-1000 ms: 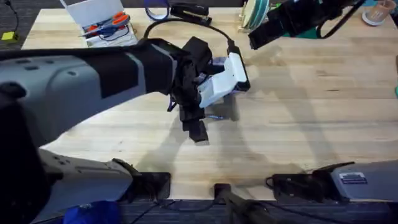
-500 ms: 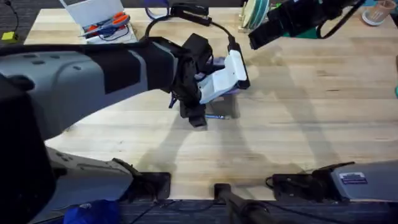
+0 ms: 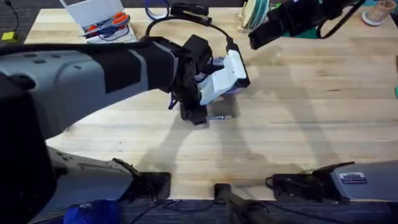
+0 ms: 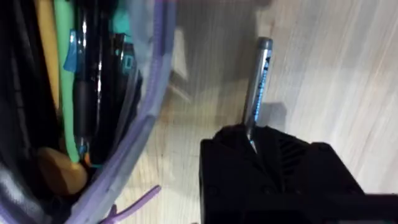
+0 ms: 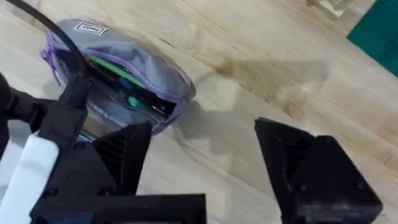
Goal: Unzip the bag, pick up the pens from the table one at a time and place them inside, then zip the bag closed.
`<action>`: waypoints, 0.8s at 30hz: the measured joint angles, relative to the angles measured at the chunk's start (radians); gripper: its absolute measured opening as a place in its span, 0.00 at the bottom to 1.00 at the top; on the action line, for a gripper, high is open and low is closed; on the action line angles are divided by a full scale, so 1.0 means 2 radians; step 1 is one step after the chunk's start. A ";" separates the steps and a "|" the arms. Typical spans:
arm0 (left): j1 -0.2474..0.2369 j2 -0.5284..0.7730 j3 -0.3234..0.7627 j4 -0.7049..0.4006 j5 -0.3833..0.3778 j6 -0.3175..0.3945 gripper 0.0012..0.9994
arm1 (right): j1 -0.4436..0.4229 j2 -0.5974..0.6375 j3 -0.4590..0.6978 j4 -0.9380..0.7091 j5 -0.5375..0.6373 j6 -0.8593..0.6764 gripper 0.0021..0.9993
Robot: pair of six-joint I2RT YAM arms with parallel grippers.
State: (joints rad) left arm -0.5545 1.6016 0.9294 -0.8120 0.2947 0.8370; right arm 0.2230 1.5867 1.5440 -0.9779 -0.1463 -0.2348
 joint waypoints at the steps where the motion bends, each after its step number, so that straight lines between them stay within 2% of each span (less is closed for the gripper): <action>1: 0.000 0.000 0.000 -0.001 0.000 -0.004 0.05 | 0.000 0.000 0.000 0.000 0.000 0.000 1.00; 7: 0.000 0.008 0.014 -0.021 -0.002 -0.013 0.04 | 0.000 0.000 0.000 0.000 0.000 0.000 1.00; 14: -0.003 0.005 0.022 -0.073 -0.009 -0.017 0.04 | 0.000 0.000 0.000 0.000 0.000 0.000 1.00; 24: -0.003 -0.106 0.059 -0.072 -0.015 -0.018 0.04 | -0.011 0.000 0.000 0.000 0.000 0.000 1.00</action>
State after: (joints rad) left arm -0.5606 1.3894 1.0483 -0.9555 0.2641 0.8005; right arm 0.2001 1.5867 1.5440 -0.9778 -0.1463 -0.2348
